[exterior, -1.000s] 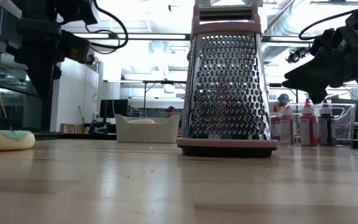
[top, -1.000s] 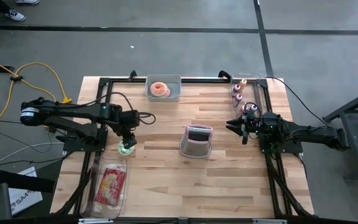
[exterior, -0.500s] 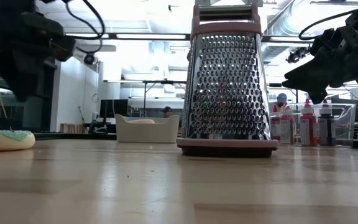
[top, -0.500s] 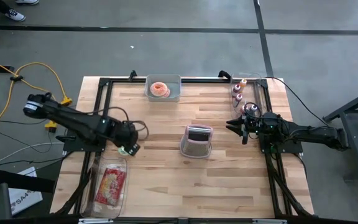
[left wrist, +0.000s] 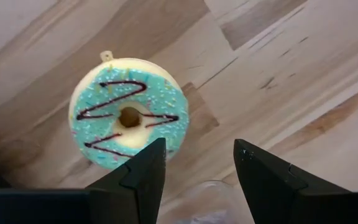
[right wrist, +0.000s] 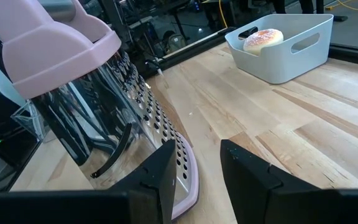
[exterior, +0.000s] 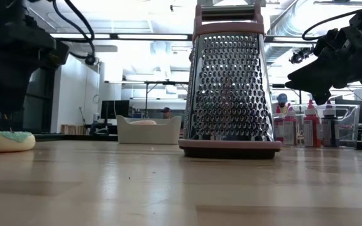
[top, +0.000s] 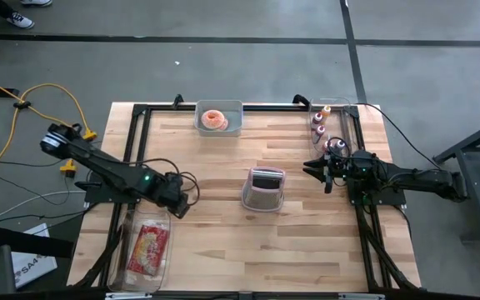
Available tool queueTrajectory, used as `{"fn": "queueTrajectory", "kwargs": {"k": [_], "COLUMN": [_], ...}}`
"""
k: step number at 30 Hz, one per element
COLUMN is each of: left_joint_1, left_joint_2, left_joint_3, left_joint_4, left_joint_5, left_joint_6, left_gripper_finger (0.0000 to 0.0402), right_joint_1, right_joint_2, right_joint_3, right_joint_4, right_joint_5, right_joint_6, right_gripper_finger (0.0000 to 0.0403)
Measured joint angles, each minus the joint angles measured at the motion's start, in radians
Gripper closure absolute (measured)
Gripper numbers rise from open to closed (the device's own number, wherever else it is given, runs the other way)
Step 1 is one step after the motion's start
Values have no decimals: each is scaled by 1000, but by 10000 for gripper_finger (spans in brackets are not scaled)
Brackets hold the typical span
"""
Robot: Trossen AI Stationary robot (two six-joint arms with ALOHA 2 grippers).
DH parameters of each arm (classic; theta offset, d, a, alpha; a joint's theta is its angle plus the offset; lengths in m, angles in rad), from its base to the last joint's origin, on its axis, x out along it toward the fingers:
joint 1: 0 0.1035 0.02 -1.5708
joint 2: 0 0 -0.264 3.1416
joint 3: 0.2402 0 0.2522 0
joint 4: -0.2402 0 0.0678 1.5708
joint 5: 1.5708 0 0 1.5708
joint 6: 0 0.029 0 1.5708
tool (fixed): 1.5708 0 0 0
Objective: Pick & Place Food Item
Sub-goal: Put the light blue donut into the gray bin
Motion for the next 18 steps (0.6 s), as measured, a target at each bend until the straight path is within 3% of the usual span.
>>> {"fn": "queueTrajectory", "kwargs": {"k": [8, 18], "left_joint_1": [47, 61], "left_joint_2": [46, 119], "left_joint_3": [0, 0], "left_joint_4": [-6, -7], "left_joint_5": [9, 32], "left_joint_6": [149, 177], "left_gripper_finger": [219, 219], "right_joint_1": [0, 0], "right_joint_2": [0, 0], "right_joint_3": [0, 0], "right_joint_4": [0, 0], "right_joint_5": [0, 0], "right_joint_6": [0, 0], "right_gripper_finger": [289, 289]}}
